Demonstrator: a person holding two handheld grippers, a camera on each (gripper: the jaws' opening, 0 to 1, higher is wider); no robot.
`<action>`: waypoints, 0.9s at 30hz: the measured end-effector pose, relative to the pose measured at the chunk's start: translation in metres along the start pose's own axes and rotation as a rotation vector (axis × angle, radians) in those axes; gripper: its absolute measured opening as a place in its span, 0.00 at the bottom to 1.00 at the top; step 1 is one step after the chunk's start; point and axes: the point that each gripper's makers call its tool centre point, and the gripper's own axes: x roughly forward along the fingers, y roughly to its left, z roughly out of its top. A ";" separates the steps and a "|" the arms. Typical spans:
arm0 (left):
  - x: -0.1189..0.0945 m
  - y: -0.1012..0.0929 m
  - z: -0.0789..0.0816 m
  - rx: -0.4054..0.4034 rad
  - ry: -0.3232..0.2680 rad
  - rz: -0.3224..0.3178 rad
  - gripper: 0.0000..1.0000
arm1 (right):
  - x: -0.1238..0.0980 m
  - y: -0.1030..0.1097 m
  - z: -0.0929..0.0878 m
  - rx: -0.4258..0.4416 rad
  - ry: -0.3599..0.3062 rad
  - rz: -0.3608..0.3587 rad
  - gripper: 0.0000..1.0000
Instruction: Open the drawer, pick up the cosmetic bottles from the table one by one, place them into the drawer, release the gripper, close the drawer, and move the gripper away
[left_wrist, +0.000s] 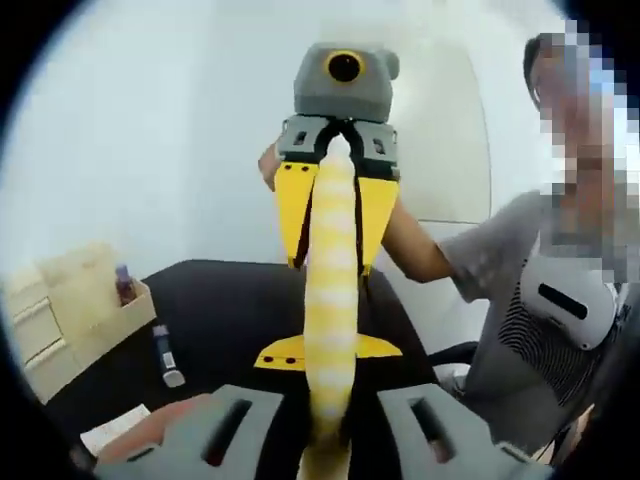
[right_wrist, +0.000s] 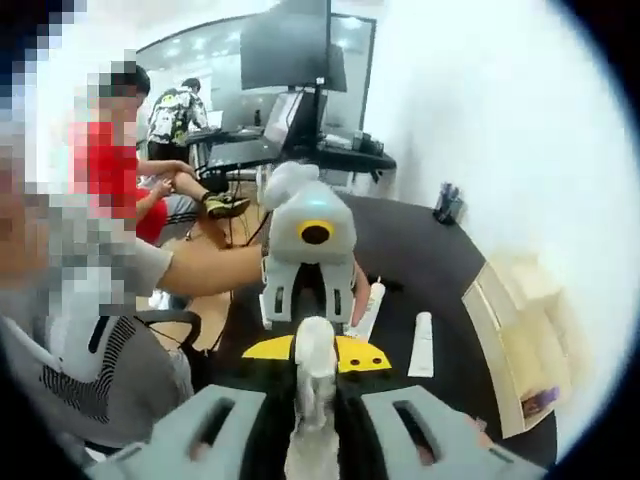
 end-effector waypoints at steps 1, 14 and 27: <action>-0.001 0.002 0.001 -0.005 -0.015 0.001 0.08 | -0.003 -0.003 0.004 0.006 -0.031 -0.015 0.14; -0.012 0.047 0.033 -0.090 -0.231 0.136 0.08 | -0.069 -0.071 0.026 0.224 -0.487 -0.305 0.34; -0.012 0.103 0.058 -0.150 -0.390 0.246 0.08 | -0.087 -0.114 -0.016 0.353 -0.614 -0.523 0.57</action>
